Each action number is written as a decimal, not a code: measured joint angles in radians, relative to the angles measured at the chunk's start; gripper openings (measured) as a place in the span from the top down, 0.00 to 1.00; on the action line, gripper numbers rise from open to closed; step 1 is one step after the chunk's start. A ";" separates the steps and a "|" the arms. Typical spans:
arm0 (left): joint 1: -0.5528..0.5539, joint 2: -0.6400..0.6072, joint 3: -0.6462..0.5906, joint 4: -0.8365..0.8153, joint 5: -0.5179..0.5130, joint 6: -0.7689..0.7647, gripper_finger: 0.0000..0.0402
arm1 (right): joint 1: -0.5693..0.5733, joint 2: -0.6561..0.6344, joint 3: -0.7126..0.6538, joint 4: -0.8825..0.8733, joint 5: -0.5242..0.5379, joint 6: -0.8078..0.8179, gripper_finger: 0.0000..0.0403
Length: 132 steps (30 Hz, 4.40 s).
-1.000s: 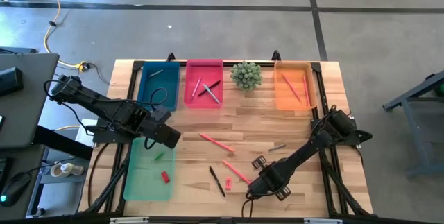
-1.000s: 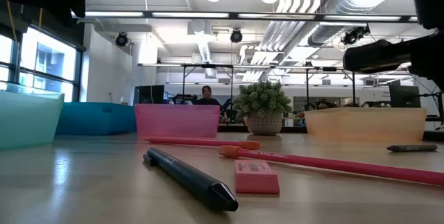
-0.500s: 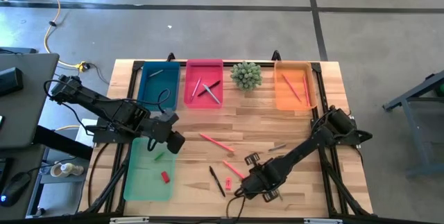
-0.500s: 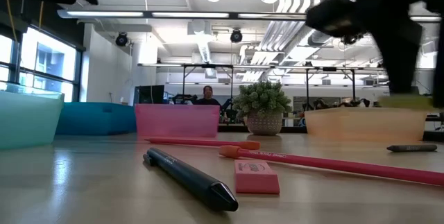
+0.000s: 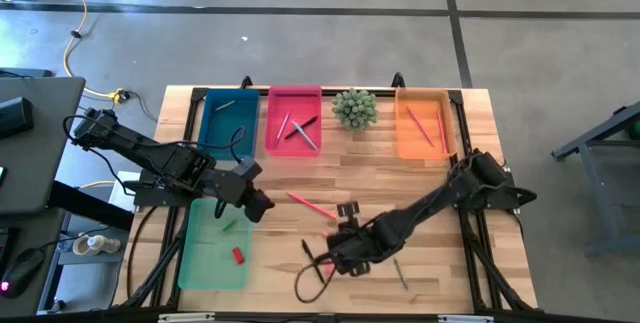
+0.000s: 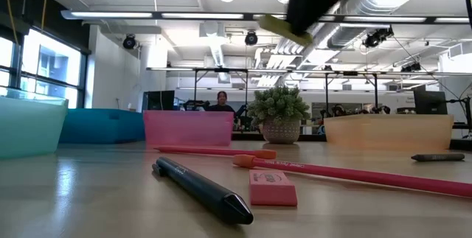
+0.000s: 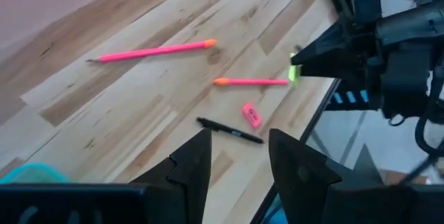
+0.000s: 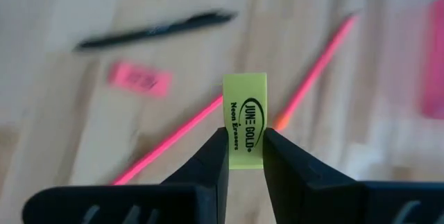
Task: Sort crayons/erasers/pens/pencils in bins
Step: Put the yellow eraser into the green bin
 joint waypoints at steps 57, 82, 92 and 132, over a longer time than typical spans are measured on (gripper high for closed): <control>0.080 0.170 0.000 0.296 -0.191 0.026 0.67 | -0.211 -0.001 0.148 0.246 0.223 -0.339 0.85; 0.084 0.169 0.000 0.299 -0.193 0.060 0.97 | -0.211 -0.001 0.147 0.241 0.249 -0.337 0.85; 0.084 0.169 0.000 0.280 -0.199 0.098 0.98 | -0.211 -0.001 0.147 0.246 0.216 -0.300 0.84; -0.137 0.055 0.000 -0.453 -0.055 -0.304 0.98 | -0.384 -0.001 0.146 0.189 0.066 -0.307 0.50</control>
